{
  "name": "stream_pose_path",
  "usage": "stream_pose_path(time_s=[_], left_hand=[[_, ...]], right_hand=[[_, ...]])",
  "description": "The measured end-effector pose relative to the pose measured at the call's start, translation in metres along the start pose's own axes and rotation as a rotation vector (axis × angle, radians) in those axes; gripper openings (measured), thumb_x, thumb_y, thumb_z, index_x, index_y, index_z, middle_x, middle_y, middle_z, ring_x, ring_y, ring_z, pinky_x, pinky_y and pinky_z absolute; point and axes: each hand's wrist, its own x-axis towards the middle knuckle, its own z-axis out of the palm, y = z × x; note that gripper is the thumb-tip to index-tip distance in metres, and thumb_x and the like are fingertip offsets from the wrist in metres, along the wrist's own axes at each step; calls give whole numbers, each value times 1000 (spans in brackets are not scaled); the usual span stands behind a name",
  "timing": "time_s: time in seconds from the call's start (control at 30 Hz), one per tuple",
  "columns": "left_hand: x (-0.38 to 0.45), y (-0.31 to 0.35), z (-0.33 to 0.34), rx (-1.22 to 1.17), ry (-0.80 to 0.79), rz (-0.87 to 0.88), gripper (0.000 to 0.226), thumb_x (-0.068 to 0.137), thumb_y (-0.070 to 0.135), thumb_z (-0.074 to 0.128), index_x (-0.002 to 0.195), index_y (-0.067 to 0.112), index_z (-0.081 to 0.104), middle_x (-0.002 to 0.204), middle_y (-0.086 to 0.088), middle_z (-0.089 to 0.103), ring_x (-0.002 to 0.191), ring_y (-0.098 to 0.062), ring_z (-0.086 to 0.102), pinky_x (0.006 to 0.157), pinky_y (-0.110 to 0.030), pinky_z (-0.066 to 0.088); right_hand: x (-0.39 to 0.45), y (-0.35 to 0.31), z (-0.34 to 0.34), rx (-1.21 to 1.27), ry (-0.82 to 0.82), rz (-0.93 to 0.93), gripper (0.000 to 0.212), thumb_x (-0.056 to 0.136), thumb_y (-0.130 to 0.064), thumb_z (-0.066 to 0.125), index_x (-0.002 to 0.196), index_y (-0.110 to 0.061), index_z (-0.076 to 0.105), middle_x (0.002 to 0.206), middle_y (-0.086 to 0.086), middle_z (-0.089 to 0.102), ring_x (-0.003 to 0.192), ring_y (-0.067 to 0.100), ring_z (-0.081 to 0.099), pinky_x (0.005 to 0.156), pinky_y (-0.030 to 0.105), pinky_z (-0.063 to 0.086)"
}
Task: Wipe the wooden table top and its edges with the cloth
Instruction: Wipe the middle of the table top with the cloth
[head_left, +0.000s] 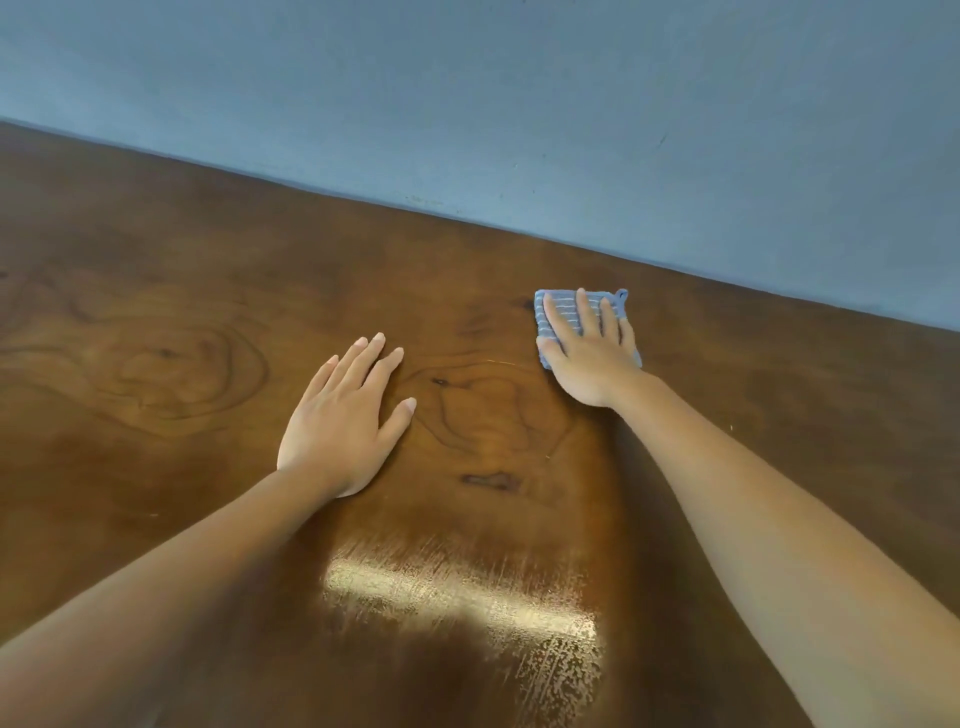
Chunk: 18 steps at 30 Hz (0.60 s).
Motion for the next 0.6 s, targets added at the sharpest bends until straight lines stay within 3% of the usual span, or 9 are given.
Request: stream_pose_path(time_s=[0.13,0.37,0.5,0.6], left_hand=[[0,-2,1,3,0,4,65,105,61,24,162,31,21,171,7,10,157,-8,1,127,-31,2],[2,0,1,2,2,-1,64,105,61,24,161,31,21,171,8,10,157,-7,-1,126,-30,0],[2,2,-1,1,-12,-15,64,104,61,24,161,32,20,171,9,8,157,-5,-2,125,-28,-2],[2,2,-2,5,-13,-17,66,103,63,20,161,32,20,171,11,8,156,-4,-3,126,-28,-1]], right_hand=[[-11,-20,6,60,15,1,58,105,-58,6,158,-47,-13,168,5,-23,153,34,-25,122,54,-15],[-88,-20,34,-78,7,-336,58,103,-63,8,154,-54,-18,165,-1,-31,150,26,-34,122,51,-14],[-72,1,18,-83,-9,-455,57,100,-68,13,152,-62,-9,167,-8,-25,151,20,-31,122,44,-17],[-34,9,5,-76,-7,-421,57,100,-70,13,152,-62,-9,168,-9,-21,152,20,-28,120,44,-17]])
